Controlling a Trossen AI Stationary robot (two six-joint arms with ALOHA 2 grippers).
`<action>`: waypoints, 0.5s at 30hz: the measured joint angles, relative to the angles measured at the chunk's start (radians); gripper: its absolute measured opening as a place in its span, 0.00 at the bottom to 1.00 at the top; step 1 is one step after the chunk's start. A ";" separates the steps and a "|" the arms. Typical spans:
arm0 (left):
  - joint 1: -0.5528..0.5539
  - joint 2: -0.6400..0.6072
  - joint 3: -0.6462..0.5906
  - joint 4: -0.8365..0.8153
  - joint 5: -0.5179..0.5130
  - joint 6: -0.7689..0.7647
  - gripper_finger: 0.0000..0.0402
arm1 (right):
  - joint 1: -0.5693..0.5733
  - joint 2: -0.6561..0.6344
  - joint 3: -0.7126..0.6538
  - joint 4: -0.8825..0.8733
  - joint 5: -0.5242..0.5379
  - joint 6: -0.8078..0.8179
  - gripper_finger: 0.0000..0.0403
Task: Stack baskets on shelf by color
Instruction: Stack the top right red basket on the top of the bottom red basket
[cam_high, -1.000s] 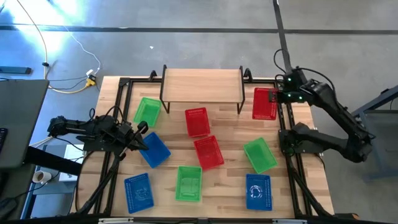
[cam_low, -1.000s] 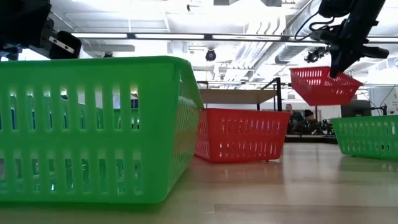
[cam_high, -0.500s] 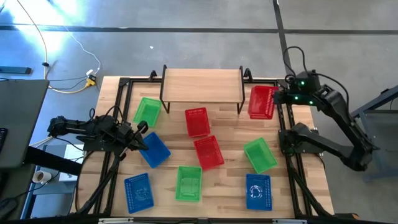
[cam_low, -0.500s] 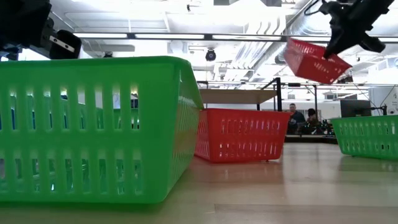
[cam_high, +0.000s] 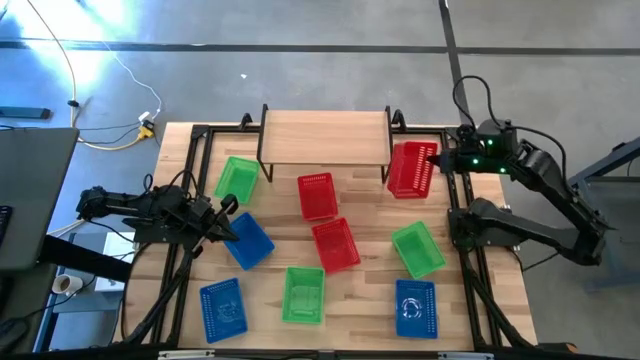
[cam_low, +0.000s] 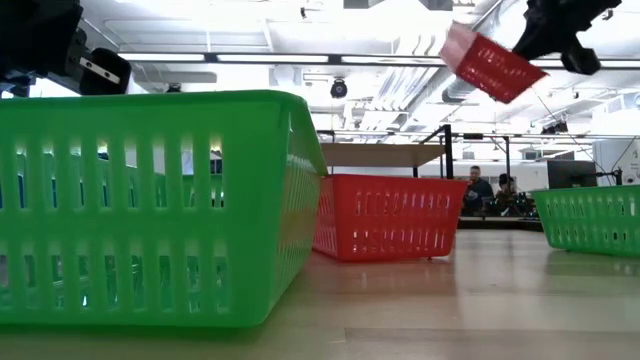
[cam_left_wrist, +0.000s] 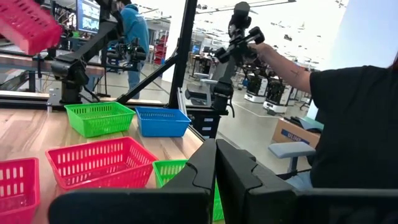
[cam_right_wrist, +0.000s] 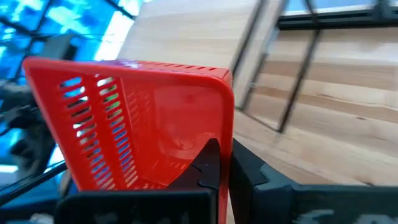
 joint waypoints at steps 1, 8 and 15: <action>0.000 0.000 0.000 0.000 0.000 0.000 0.00 | 0.025 0.000 0.000 0.012 0.003 0.016 0.00; 0.000 0.000 0.000 0.000 0.000 0.000 0.00 | 0.205 0.040 0.001 0.038 0.051 0.145 0.00; 0.000 0.000 0.000 -0.001 0.000 0.000 0.00 | 0.359 0.135 0.001 0.116 0.063 0.259 0.00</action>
